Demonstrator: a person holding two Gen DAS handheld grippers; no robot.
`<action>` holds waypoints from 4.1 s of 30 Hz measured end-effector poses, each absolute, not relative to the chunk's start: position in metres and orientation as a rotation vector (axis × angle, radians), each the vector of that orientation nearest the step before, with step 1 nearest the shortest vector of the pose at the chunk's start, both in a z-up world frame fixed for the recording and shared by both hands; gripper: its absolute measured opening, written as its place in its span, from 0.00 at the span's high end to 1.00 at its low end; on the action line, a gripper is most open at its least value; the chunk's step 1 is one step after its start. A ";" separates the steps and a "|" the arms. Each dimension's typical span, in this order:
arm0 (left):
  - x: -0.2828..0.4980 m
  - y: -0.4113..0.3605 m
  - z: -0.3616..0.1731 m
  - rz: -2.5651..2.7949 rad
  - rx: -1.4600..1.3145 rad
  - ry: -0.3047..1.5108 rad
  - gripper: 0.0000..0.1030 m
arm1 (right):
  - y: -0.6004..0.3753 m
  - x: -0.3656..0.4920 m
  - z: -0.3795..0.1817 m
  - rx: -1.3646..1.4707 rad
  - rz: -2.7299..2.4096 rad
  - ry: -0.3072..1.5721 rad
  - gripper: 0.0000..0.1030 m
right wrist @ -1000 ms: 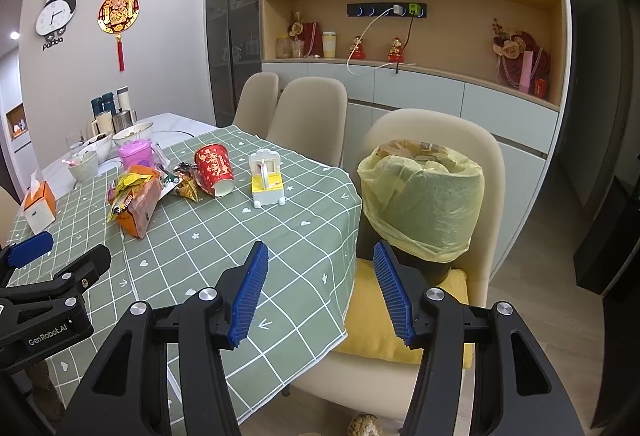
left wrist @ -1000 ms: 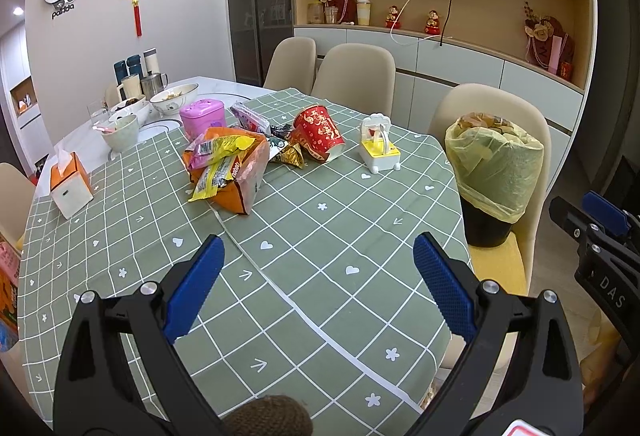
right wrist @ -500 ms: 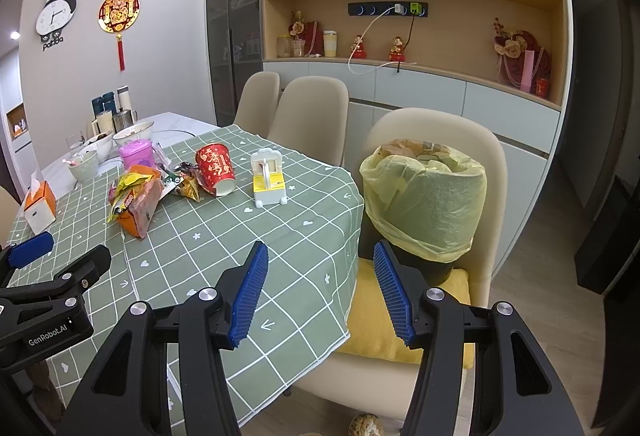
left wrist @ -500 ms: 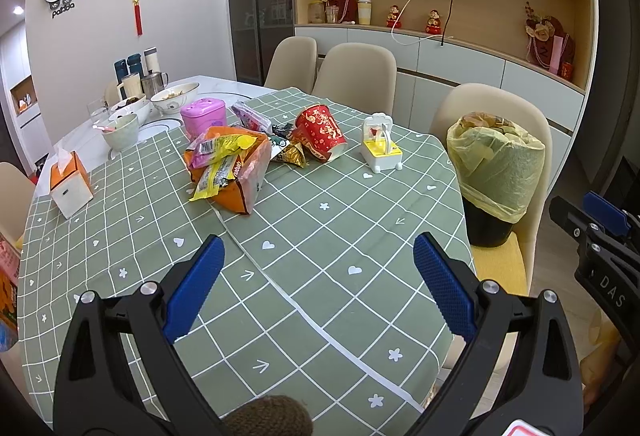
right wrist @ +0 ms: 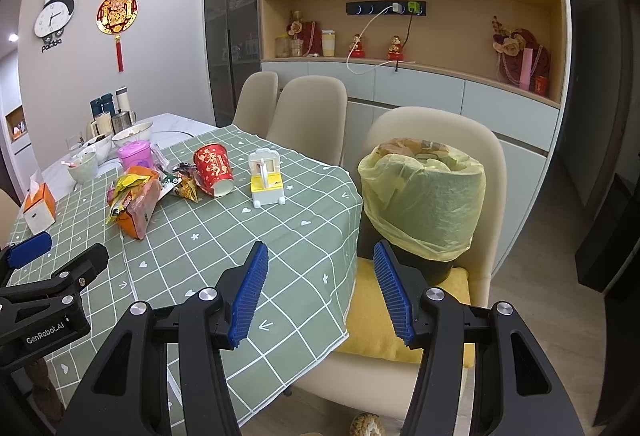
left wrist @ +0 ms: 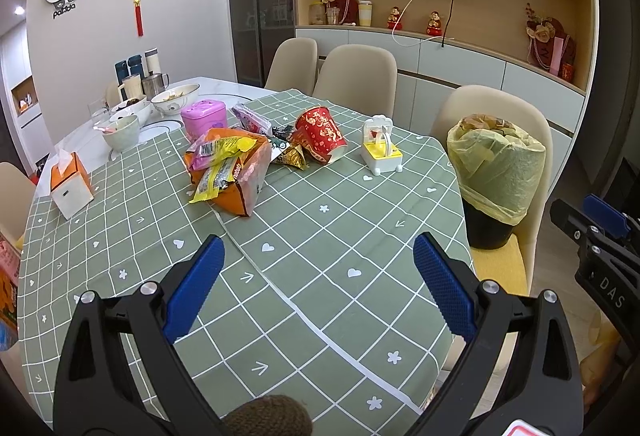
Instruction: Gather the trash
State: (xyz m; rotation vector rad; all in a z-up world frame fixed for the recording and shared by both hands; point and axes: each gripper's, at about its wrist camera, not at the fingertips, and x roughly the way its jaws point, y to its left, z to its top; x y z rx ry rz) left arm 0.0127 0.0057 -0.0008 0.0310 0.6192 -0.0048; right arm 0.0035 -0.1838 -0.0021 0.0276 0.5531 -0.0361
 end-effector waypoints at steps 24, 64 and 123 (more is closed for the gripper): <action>0.091 0.024 -0.001 0.095 -0.043 0.662 0.11 | -0.211 0.082 -0.007 0.038 0.038 0.612 0.49; 0.230 0.192 -0.029 0.121 -0.407 0.862 0.74 | -0.043 0.323 -0.015 -0.092 0.556 0.662 0.49; 0.396 -0.315 -0.013 -0.702 -0.084 0.960 0.78 | -0.510 0.330 0.036 0.108 0.049 0.639 0.91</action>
